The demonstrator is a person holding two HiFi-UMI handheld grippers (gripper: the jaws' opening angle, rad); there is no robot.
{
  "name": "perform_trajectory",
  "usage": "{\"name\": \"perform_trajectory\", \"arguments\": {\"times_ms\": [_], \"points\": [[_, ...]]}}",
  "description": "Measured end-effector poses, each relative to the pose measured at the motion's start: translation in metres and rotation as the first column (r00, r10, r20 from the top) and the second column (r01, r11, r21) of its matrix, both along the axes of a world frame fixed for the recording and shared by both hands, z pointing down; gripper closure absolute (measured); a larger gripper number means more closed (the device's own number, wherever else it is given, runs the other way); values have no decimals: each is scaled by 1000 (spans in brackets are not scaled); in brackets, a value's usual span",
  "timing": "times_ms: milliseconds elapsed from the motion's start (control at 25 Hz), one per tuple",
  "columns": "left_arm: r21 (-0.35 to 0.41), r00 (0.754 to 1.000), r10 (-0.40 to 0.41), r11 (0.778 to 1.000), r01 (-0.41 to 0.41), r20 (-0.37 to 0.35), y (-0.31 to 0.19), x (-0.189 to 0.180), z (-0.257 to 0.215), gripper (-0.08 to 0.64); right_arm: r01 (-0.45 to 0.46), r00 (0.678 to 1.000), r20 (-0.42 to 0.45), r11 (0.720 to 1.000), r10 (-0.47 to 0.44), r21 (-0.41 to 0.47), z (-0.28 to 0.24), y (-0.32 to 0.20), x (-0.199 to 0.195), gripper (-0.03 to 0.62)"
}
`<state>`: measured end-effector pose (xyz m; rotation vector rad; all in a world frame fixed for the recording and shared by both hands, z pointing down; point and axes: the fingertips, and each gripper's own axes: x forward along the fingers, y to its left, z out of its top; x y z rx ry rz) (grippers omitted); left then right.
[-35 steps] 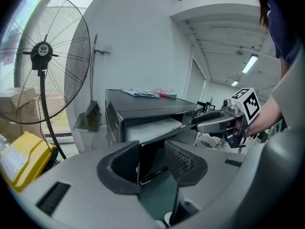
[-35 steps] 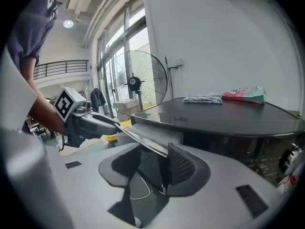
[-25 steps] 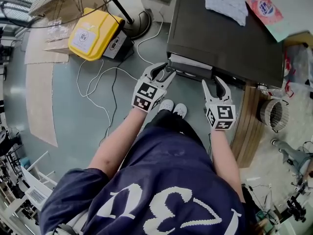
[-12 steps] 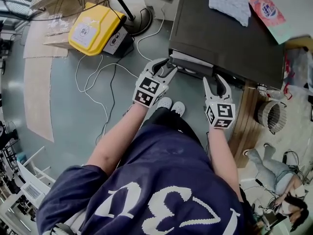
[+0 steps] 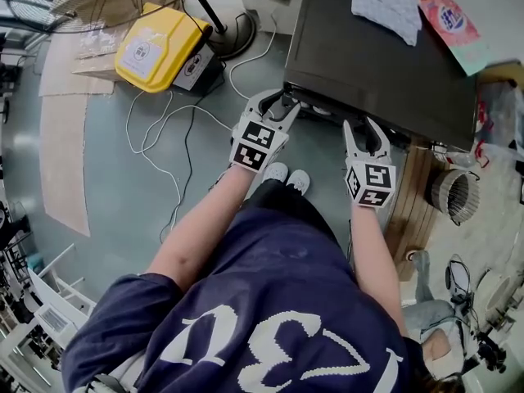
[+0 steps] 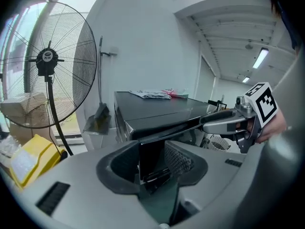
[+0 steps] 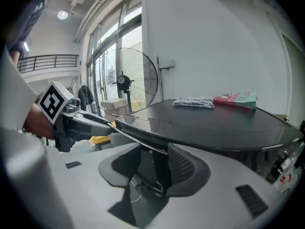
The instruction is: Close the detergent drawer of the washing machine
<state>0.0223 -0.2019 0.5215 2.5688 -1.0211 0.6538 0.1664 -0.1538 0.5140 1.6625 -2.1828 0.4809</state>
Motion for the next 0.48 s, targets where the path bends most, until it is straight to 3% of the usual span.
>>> {"name": "perform_trajectory", "arguments": {"times_ms": [480], "points": [[-7, 999, -53, 999, 53, -6, -11, 0, 4, 382, -87, 995, -46, 995, 89, 49, 0, -10, 1, 390]]}}
